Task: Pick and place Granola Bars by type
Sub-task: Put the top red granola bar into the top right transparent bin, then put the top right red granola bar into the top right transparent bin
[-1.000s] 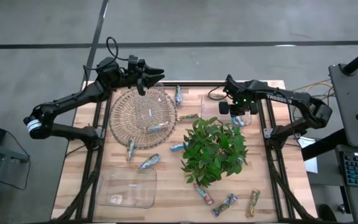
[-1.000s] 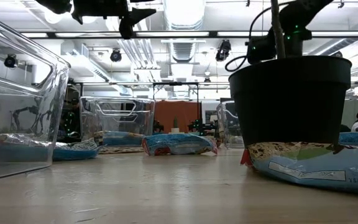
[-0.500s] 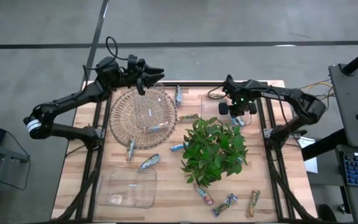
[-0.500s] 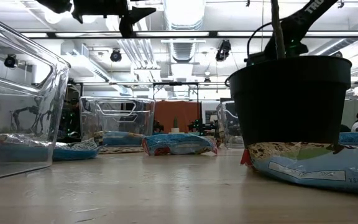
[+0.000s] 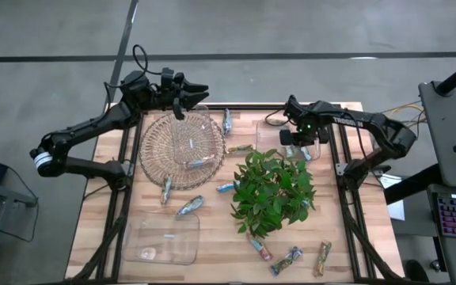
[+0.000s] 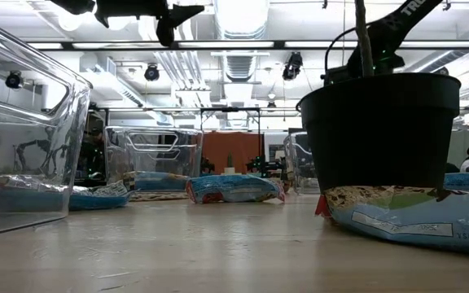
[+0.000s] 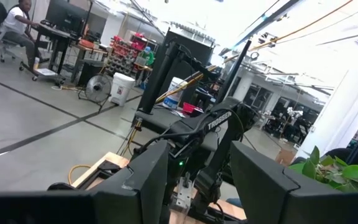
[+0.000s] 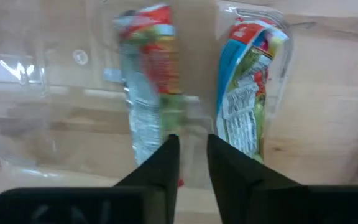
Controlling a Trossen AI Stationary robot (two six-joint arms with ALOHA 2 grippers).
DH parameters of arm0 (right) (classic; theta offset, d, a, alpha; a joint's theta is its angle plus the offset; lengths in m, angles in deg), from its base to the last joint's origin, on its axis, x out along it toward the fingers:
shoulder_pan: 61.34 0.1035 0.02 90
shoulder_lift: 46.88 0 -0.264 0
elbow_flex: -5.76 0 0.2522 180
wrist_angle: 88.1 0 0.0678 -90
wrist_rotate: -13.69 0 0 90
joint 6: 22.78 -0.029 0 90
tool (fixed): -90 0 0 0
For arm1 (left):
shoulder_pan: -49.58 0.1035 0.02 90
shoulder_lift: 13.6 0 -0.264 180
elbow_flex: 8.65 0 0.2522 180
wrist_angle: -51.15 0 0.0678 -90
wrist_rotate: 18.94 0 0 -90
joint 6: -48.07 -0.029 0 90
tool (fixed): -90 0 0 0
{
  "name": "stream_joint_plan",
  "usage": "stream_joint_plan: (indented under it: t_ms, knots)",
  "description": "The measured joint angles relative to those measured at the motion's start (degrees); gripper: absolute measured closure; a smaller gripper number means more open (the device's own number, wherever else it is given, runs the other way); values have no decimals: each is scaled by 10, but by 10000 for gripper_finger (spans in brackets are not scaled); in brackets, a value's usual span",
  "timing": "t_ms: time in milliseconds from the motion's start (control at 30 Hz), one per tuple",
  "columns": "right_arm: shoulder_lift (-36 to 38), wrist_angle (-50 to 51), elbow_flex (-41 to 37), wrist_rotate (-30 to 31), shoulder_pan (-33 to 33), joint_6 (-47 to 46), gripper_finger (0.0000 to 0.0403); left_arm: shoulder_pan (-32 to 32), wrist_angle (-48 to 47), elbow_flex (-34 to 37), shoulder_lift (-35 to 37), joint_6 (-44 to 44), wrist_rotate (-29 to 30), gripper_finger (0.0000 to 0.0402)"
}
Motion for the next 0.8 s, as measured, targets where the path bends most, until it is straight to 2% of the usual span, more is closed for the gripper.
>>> stream_joint_plan:
  t_ms: [133, 333, 567, 733, 800]
  knots:
    - [16, 29, 25, 4, 0, 19, 281, 0, 0, 0, 0, 0, -2, 244]
    - [57, 116, 114, 49, 0, 48, 244, 0, -1, 0, 0, 0, -3, 244]
    - [117, 211, 239, 47, 17, 96, 214, 0, -1, 0, 0, 0, -3, 244]
    - [142, 353, 325, 48, 44, 121, 183, 0, -1, 0, 0, 1, -27, 244]
    - [159, 351, 337, 44, 65, 125, 168, 0, -1, 0, 0, 1, -38, 244]
